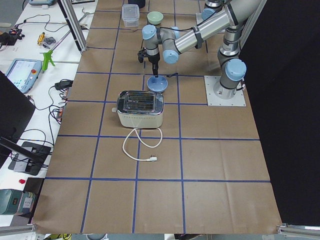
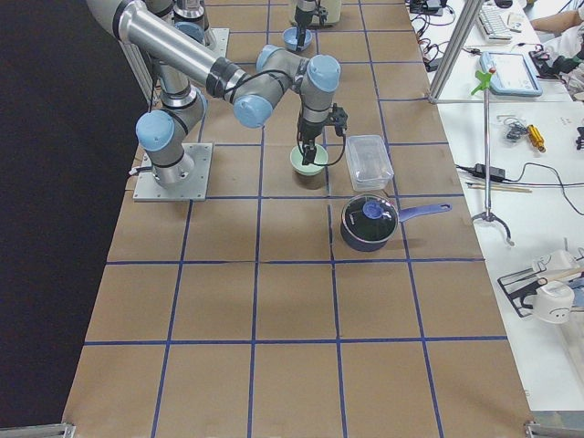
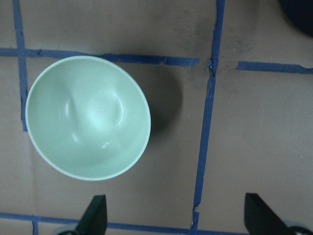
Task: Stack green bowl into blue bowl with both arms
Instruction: 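Lower the left gripper onto the light blue bowl rim while the right gripper descends, then grasp blue bowl rim with left gripper while right gripper grasps green bowl rim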
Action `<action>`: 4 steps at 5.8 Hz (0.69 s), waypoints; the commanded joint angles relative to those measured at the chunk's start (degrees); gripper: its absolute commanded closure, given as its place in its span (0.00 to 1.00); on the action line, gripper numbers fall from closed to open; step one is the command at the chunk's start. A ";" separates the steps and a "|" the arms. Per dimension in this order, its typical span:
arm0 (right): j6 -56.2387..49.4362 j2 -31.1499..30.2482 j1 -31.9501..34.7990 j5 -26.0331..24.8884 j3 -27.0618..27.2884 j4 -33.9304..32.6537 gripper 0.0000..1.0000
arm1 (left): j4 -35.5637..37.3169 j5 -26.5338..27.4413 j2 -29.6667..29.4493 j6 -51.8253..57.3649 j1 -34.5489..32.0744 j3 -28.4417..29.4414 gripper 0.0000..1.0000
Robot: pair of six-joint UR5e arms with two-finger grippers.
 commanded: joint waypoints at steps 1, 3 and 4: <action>4.92 5.70 1.18 -0.02 7.00 -13.34 0.00 | -0.39 0.28 -0.47 -0.02 -0.05 0.43 0.95; 6.00 9.41 3.04 -0.10 10.89 -19.45 0.00 | -0.39 0.46 -0.21 -0.11 -0.22 1.21 1.00; 6.00 8.99 3.04 -0.19 10.55 -19.64 0.13 | -0.74 1.68 0.49 -0.46 -0.66 2.18 1.00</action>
